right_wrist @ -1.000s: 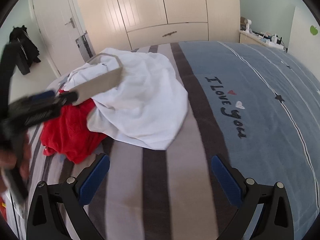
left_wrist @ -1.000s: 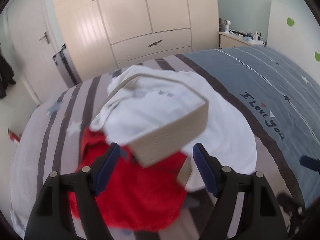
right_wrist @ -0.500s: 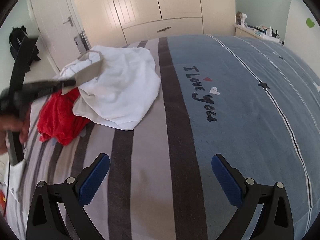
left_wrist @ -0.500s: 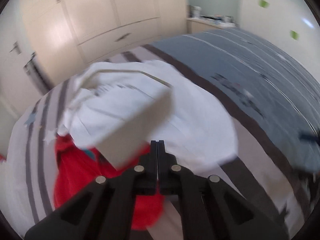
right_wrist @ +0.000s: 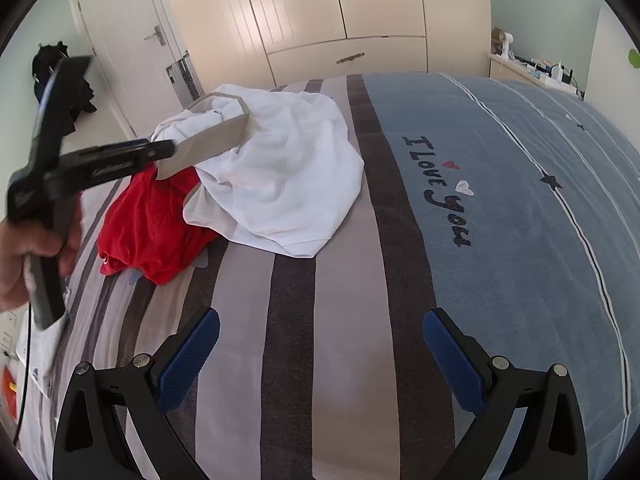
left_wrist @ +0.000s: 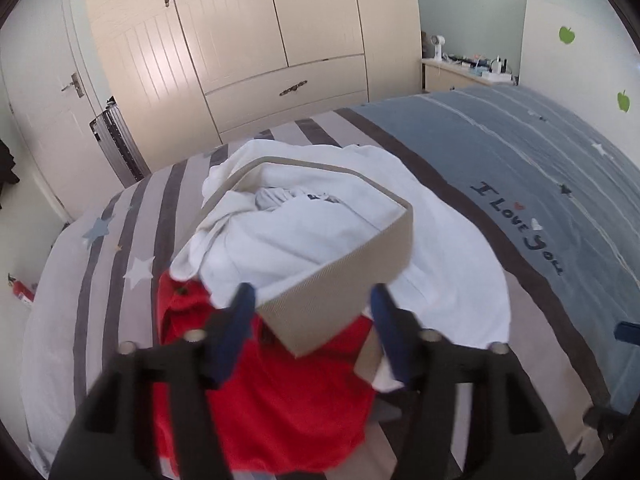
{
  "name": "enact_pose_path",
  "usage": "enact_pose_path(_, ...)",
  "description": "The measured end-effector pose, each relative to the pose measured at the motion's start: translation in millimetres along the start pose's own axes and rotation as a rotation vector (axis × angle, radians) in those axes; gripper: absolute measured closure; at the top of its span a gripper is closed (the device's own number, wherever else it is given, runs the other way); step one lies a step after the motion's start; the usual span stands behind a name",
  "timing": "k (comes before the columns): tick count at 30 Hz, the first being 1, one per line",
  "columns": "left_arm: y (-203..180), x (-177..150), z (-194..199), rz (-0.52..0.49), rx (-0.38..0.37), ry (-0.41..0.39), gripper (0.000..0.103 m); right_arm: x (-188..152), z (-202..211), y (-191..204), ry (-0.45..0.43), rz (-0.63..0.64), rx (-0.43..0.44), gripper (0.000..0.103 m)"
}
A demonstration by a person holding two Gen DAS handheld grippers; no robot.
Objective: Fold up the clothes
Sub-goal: 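Grasp the beige-trimmed edge of the white garment with the left gripper, then pull the held edge with the left gripper, spreading the garment across the bed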
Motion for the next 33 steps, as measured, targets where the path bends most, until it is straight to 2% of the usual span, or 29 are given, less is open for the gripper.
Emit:
enact_pose_path(5, -14.3, -2.1, -27.5, -0.093, 0.009, 0.054, 0.04, -2.7, -2.3, -8.9, 0.007, -0.014, 0.009, 0.003)
enact_pose_path(6, -14.5, -2.6, -32.1, -0.091, -0.003, 0.069, 0.048, -3.3, -3.0, -11.0, 0.009, -0.016, 0.008, 0.003)
enact_pose_path(7, -13.0, -3.7, -36.1, -0.079, -0.017, 0.091, 0.063, -3.8, -3.8, -13.2, 0.01, -0.018, 0.007, 0.003)
enact_pose_path(9, -5.7, -4.6, -41.5, -0.04, -0.028, 0.116, 0.076, -5.0, -5.2, -17.5, 0.013, -0.022, 0.004, 0.003)
enact_pose_path(12, 0.2, -9.0, -32.3, -0.041, -0.065, 0.093, 0.091, -7.2, -8.1, -23.6, 0.019, -0.045, 0.004, 0.003)
enact_pose_path(13, 0.6, -11.9, -24.8, -0.044, -0.077, 0.079, 0.095, -7.7, -8.5, -24.5, 0.02, -0.051, 0.009, 0.003)
enact_pose_path(18, -9.4, -45.8, 32.2, -0.09, -0.22, 0.024, 0.096, -8.4, 0.2, -19.5, 0.001, -0.045, 0.038, 0.003)
enact_pose_path(20, -16.5, -66.4, 58.1, -0.071, -0.293, 0.021, 0.096, -8.4, 6.9, -16.1, -0.011, -0.044, 0.06, 0.003)
enact_pose_path(22, -30.1, -101.3, 95.5, -0.059, -0.365, 0.018, 0.096, -8.6, 17.5, -12.1, -0.024, -0.054, 0.099, 0.003)
enact_pose_path(26, -51.1, -173.2, 150.1, -0.019, -0.453, 0.062, 0.096, -17.5, 47.7, -2.8, -0.048, -0.053, 0.189, 0.003)
enact_pose_path(30, -58.7, -256.4, 205.1, 0.137, -0.488, 0.136, 0.096, -47.0, 68.3, 15.8, 0.001, -0.016, 0.25, 0.003)
enact_pose_path(33, -85.7, -311.7, 241.5, 0.169, -0.53, 0.206, 0.1, -84.9, 77.8, 39.2, 0.073, 0.043, 0.277, 0.003)
Point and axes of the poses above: each gripper's, at about its wrist camera, not at the fingertips, and z roughly against the way its jaws point, y to its left, x to its top, the point moved 2 cm from there along -z, roughly the way its jaws point, and after that the axes turned 5 degrees about y, right-handed, at the moved point
